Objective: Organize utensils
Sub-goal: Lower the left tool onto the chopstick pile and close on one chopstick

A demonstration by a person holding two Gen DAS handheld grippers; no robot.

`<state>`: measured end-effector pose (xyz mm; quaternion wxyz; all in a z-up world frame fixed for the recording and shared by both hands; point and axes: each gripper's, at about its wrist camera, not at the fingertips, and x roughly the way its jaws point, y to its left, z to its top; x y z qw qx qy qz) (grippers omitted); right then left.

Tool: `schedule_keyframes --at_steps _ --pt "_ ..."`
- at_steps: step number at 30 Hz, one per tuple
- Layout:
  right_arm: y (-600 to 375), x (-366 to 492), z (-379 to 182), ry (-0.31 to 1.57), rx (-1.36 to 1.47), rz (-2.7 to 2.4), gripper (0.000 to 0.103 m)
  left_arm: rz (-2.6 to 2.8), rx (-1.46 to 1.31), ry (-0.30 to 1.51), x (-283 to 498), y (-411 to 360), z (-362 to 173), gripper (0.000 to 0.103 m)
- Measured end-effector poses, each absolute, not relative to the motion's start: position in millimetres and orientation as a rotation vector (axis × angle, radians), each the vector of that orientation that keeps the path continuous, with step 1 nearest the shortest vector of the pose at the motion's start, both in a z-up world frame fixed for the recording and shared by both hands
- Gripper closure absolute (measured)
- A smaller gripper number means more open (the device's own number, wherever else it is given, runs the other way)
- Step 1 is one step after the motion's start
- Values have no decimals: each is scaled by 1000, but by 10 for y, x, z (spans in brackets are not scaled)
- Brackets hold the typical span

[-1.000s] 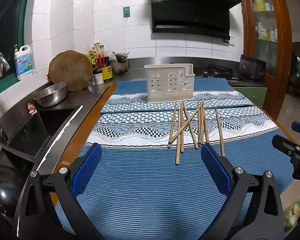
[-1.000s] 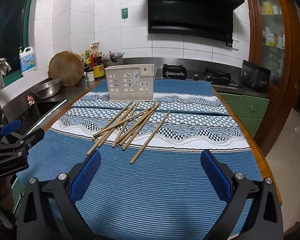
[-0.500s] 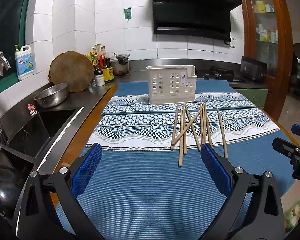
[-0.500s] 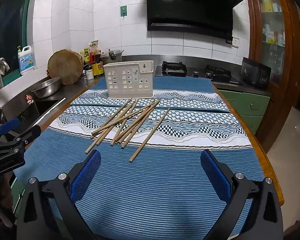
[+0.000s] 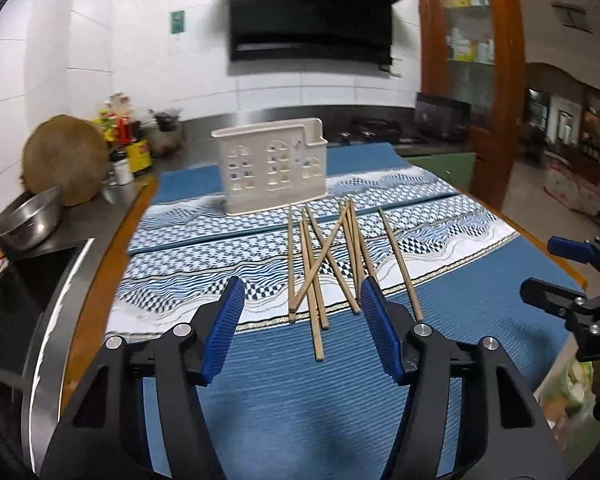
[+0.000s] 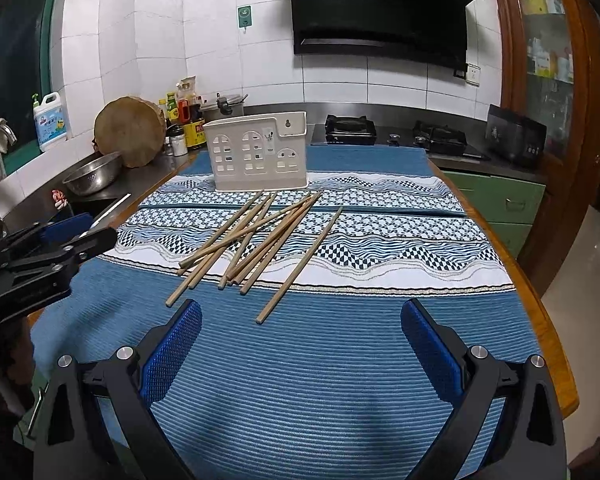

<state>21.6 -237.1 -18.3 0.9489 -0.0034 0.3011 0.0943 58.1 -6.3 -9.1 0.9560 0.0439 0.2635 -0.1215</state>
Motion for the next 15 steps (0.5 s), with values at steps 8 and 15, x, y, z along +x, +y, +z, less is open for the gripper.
schedule_keyframes --at_steps 8,15 --pt "-2384 416 -291 642 5 198 6 -364 153 619 1033 -175 -303 43" --pt "-2385 640 -401 675 2 191 6 -455 214 689 1387 -347 -460 42"
